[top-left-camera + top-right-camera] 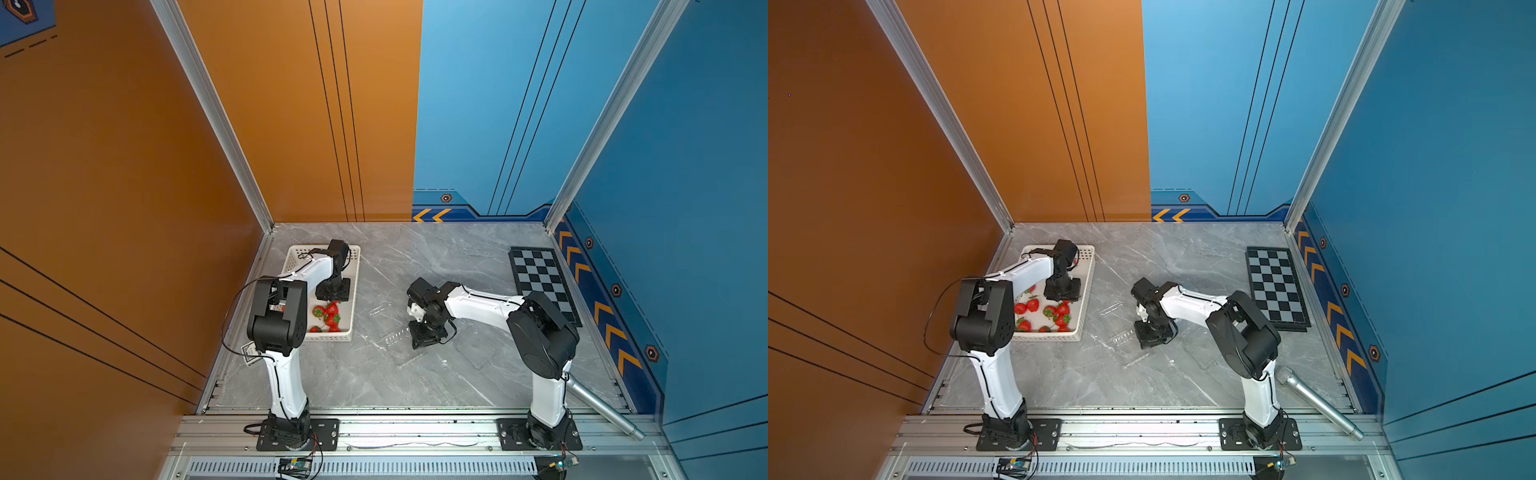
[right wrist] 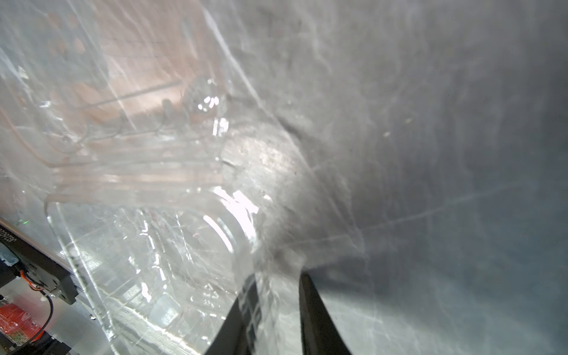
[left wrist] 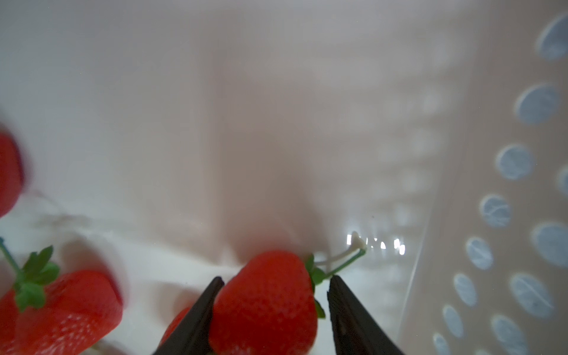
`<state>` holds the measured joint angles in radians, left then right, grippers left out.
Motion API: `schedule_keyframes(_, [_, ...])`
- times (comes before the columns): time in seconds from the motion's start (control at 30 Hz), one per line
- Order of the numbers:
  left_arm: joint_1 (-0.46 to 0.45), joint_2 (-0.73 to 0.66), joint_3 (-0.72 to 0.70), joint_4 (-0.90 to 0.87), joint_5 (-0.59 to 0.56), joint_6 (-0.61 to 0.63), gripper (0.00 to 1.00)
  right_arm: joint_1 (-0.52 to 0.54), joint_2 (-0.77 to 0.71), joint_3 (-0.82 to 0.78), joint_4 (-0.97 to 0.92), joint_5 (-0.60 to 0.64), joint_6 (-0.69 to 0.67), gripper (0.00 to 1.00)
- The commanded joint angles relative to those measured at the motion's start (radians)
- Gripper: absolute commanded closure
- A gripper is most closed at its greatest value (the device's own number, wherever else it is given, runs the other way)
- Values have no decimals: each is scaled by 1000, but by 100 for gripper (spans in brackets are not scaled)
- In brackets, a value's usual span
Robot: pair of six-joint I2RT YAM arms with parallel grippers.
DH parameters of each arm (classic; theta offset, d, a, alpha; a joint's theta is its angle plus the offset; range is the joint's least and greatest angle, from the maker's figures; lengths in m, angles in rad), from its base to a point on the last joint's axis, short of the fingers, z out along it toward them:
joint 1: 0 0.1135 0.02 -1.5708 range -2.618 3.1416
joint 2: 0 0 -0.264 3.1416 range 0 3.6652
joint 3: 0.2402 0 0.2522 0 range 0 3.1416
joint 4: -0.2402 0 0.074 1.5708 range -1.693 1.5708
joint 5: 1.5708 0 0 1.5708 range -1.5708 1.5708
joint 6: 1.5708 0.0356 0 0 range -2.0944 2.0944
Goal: Pack strawberries into containers
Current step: Pick up the strawberry from the basket.
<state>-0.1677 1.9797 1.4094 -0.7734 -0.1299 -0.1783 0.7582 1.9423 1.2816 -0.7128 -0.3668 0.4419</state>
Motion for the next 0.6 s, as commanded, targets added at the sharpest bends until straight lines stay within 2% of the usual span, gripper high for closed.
schedule_keyframes(0.0, [-5, 18, 13, -8, 16, 10, 44, -3, 80, -41, 35, 71, 0, 73])
schedule_keyframes(0.33, [7, 28, 16, -7, 29, -3, 51, -3, 82, -41, 39, 66, 1, 73])
schedule_keyframes(0.57, [15, 34, 14, 7, 58, -11, 63, -1, 80, -44, 42, 60, 4, 73])
